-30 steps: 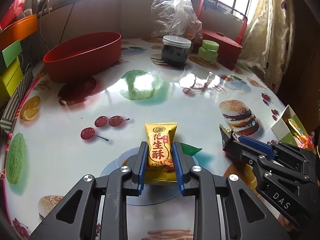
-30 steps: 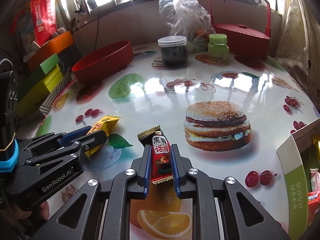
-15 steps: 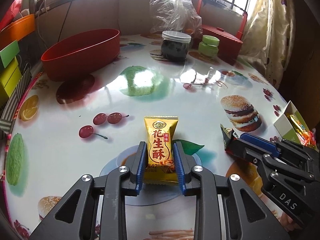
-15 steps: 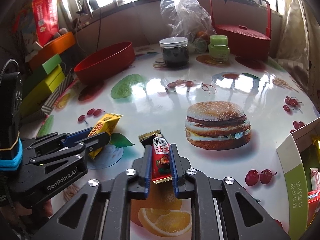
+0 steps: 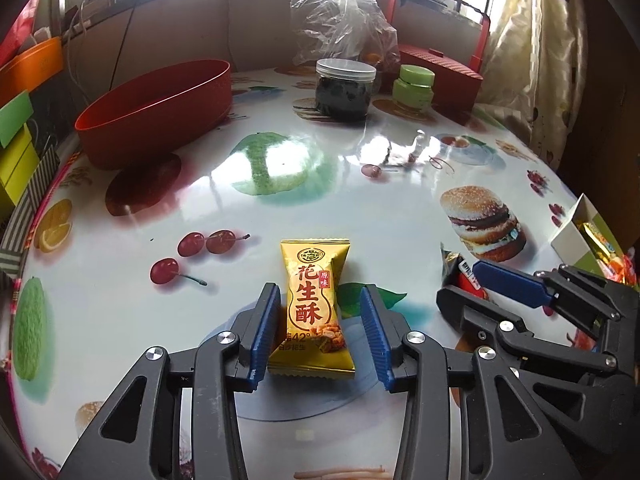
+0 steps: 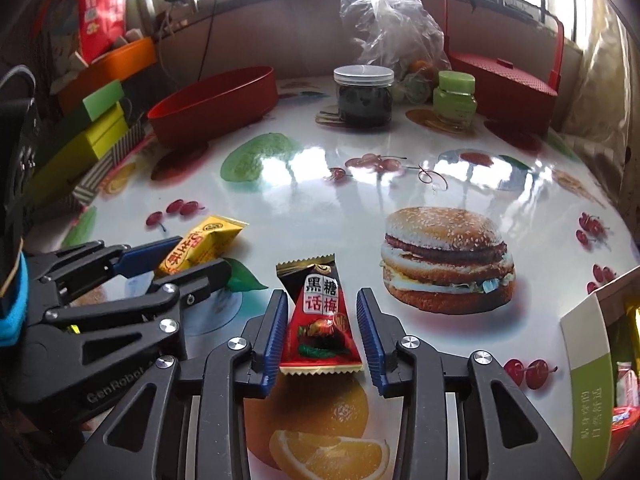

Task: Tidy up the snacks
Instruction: 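Carry the dark red packet and yellow peanut-candy packet over the green box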

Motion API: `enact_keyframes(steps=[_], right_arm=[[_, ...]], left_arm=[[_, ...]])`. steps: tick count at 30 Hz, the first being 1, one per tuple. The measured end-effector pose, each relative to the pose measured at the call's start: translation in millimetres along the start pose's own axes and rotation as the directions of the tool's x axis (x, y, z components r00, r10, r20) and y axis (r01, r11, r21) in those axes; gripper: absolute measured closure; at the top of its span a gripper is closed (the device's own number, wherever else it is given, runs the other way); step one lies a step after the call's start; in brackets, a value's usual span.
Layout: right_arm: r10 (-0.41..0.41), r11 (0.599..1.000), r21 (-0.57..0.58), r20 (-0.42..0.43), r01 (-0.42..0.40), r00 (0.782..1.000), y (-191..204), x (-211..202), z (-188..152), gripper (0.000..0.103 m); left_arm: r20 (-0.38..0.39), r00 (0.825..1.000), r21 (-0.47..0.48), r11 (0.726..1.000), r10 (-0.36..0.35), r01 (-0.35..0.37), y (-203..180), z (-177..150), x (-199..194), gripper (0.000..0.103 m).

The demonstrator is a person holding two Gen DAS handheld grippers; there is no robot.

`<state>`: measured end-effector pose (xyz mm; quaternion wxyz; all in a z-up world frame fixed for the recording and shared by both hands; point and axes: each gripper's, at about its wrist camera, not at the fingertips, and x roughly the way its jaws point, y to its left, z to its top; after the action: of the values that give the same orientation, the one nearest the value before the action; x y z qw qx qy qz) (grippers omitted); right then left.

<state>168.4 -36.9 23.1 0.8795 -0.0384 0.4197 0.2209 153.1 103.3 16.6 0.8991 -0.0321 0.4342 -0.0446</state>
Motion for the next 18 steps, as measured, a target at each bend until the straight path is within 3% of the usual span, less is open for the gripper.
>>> enact_keyframes(steps=[3, 5, 8, 18], right_arm=[[-0.007, 1.0, 0.005, 0.001, 0.007, 1.0, -2, 0, 0, 0.075], [-0.006, 1.0, 0.005, 0.003, 0.006, 1.0, -2, -1, -1, 0.078], [-0.006, 1.0, 0.008, 0.012, 0.006, 1.0, -2, -4, -2, 0.08], [0.008, 1.0, 0.004, 0.04, -0.009, 0.999, 0, -17, -5, 0.084]], left_arm=[[0.001, 1.0, -0.001, 1.0, 0.007, -0.007, 0, -1, -1, 0.062], [0.005, 1.0, -0.014, 1.0, 0.015, -0.015, 1, -1, -2, 0.073], [0.009, 1.0, -0.034, 0.999, 0.007, -0.006, 4, -2, -3, 0.076], [0.037, 0.999, -0.037, 0.999, 0.012, -0.01, 1, -6, -19, 0.077]])
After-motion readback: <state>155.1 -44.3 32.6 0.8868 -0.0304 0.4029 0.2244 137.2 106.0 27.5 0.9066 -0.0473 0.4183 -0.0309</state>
